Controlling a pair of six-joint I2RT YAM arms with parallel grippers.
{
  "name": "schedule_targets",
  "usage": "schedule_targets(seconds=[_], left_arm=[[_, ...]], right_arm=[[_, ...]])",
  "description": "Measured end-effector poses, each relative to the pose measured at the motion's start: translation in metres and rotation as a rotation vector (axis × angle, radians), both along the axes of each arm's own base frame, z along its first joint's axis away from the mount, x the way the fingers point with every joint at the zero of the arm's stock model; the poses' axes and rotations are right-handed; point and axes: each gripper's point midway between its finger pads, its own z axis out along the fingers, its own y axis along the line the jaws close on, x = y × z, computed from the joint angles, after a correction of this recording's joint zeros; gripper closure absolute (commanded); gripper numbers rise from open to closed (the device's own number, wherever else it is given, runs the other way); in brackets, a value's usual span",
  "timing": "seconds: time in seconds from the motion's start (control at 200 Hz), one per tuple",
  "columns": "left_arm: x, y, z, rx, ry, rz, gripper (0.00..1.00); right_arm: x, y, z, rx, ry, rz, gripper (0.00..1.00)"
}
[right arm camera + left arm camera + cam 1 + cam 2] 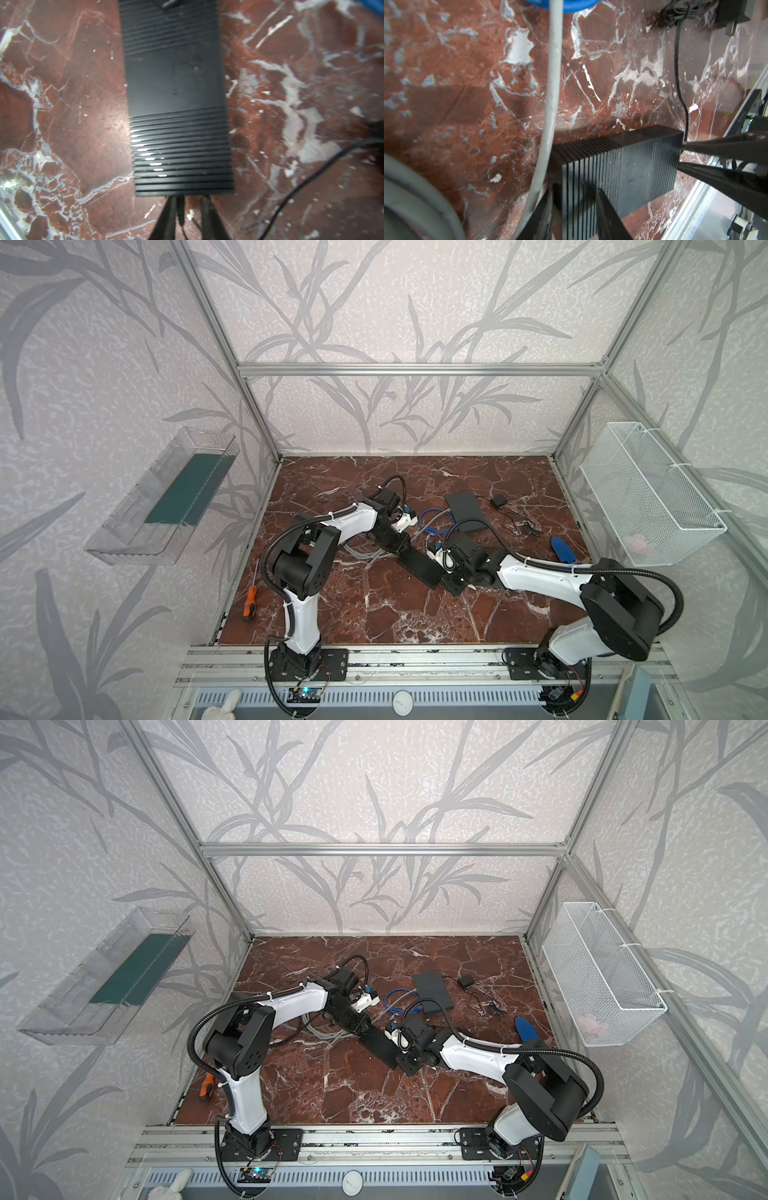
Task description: Insert the plug into the switch port
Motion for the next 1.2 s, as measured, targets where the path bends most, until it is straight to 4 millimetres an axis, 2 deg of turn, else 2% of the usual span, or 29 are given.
schedule_targets(seconds=[0.09, 0.155, 0.265, 0.36, 0.44, 0.53, 0.595, 0.66, 0.755, 0.825, 0.98, 1.2], left_arm=[[-0.005, -0.001, -0.001, 0.013, 0.021, 0.031, 0.59], [-0.012, -0.003, -0.001, 0.02, 0.04, 0.049, 0.59], [-0.009, -0.003, 0.005, 0.026, 0.031, 0.092, 0.59], [0.004, -0.001, 0.023, 0.005, -0.015, 0.149, 0.58], [0.026, 0.008, 0.051, -0.009, -0.106, 0.212, 0.58], [0.059, 0.031, 0.087, 0.025, -0.259, 0.298, 0.58], [0.082, 0.064, 0.109, 0.09, -0.374, 0.37, 0.59], [0.096, 0.102, 0.118, 0.16, -0.43, 0.439, 0.62], [0.104, 0.153, 0.111, 0.257, -0.43, 0.485, 0.63], [0.099, 0.172, 0.1, 0.314, -0.409, 0.45, 0.64], [0.077, 0.162, 0.08, 0.356, -0.384, 0.261, 0.66], [0.064, 0.154, 0.042, 0.371, -0.297, 0.106, 0.67]], right_arm=[[0.008, -0.004, 0.017, 0.047, -0.054, -0.037, 0.45], [0.011, -0.008, 0.036, 0.095, -0.107, -0.061, 0.4], [0.007, -0.015, 0.06, 0.156, -0.166, -0.091, 0.33], [0.007, -0.02, 0.07, 0.183, -0.208, -0.111, 0.3], [0.011, -0.021, 0.072, 0.179, -0.22, -0.12, 0.3], [0.021, -0.015, 0.073, 0.156, -0.209, -0.124, 0.3], [0.03, -0.007, 0.076, 0.144, -0.192, -0.122, 0.31], [0.039, 0.005, 0.082, 0.148, -0.179, -0.117, 0.32], [0.045, 0.016, 0.084, 0.161, -0.157, -0.106, 0.32], [0.044, 0.019, 0.079, 0.159, -0.135, -0.101, 0.32], [0.04, 0.017, 0.063, 0.12, -0.07, -0.097, 0.32], [0.05, 0.022, 0.067, 0.13, -0.043, -0.109, 0.33]])
